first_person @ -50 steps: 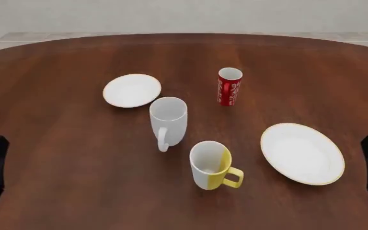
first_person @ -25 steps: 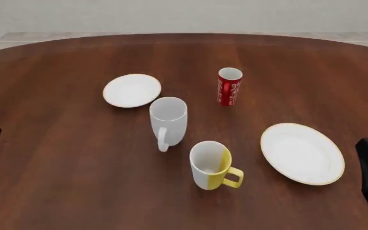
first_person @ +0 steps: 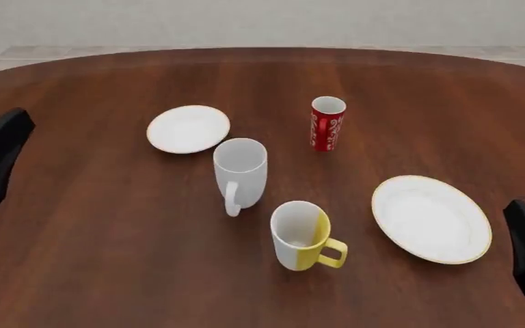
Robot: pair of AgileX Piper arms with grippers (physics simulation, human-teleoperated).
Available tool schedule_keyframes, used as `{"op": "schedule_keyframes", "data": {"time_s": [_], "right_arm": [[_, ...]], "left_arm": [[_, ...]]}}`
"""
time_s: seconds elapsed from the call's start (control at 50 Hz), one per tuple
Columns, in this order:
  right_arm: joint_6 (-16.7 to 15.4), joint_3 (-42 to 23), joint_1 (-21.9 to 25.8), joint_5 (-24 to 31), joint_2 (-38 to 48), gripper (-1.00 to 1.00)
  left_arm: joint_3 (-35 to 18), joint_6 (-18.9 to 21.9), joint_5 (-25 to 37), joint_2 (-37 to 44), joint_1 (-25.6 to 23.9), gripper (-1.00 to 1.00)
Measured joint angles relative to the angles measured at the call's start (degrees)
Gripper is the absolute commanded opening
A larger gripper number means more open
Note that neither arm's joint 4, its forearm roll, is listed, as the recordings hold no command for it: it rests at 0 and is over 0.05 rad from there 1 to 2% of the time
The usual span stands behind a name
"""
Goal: Put the white mug on the left plate.
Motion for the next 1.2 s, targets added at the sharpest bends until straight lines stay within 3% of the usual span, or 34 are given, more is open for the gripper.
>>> {"op": "schedule_keyframes", "data": {"time_s": [0.24,0.7,1.2], "right_arm": [[-0.1,0.0,0.5,0.0,0.1,1.00],[-0.1,0.0,1.3,-3.0,3.6,1.00],[0.1,0.0,2.4,-10.6,11.9,1.00]], "left_arm": [[-6.1,0.1,-0.1,11.3,-5.0,1.00],[-20.7,-0.2,6.7,31.9,-10.0,1.00],[-29.5,-8.9,10.3,44.9,-20.2,1.00]]}}
